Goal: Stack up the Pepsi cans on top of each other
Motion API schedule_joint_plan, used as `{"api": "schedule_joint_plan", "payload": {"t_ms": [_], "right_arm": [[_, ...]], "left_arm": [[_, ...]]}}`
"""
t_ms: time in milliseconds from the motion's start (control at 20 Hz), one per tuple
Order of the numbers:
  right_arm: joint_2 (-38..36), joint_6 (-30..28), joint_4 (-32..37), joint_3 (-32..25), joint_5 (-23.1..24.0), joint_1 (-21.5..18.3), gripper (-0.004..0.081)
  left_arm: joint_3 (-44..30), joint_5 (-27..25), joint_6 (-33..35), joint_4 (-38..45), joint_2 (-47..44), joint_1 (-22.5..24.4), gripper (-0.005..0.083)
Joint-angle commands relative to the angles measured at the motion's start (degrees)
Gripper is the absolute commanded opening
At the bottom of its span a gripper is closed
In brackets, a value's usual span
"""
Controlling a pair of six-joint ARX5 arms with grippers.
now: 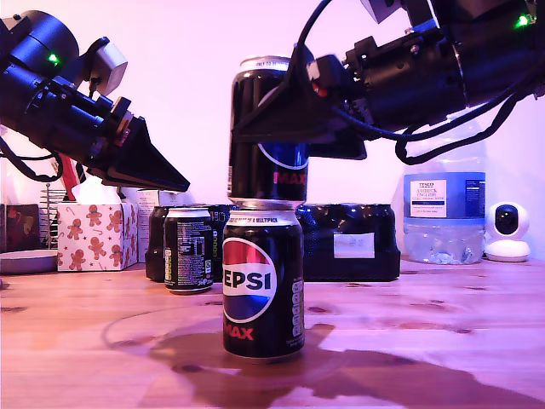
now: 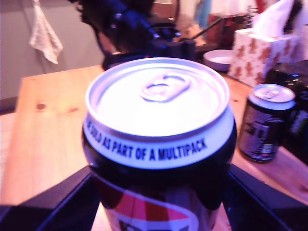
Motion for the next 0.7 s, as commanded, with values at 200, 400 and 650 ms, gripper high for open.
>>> {"api": "schedule_joint_plan", "payload": {"t_ms": [200,400,650], "right_arm": [[-0.39,-0.63,-0.17,1.07,0.28,1.22,0.0388],[-0.39,-3.52,-3.56,1.07,3.17,1.22,0.0388],[-0.39,-3.5,-3.93,1.09,3.13,1.49,0.0388]], "left_arm": [[-1.53,0.26,-0.17,0.52,-0.9,-0.09,-0.0024],[-1.53,0.28,-0.2,0.81,-0.92,-0.09,-0.0024],[-1.53,0.72,-0.22,0.79,-0.9,-0.11,-0.0024]]}}
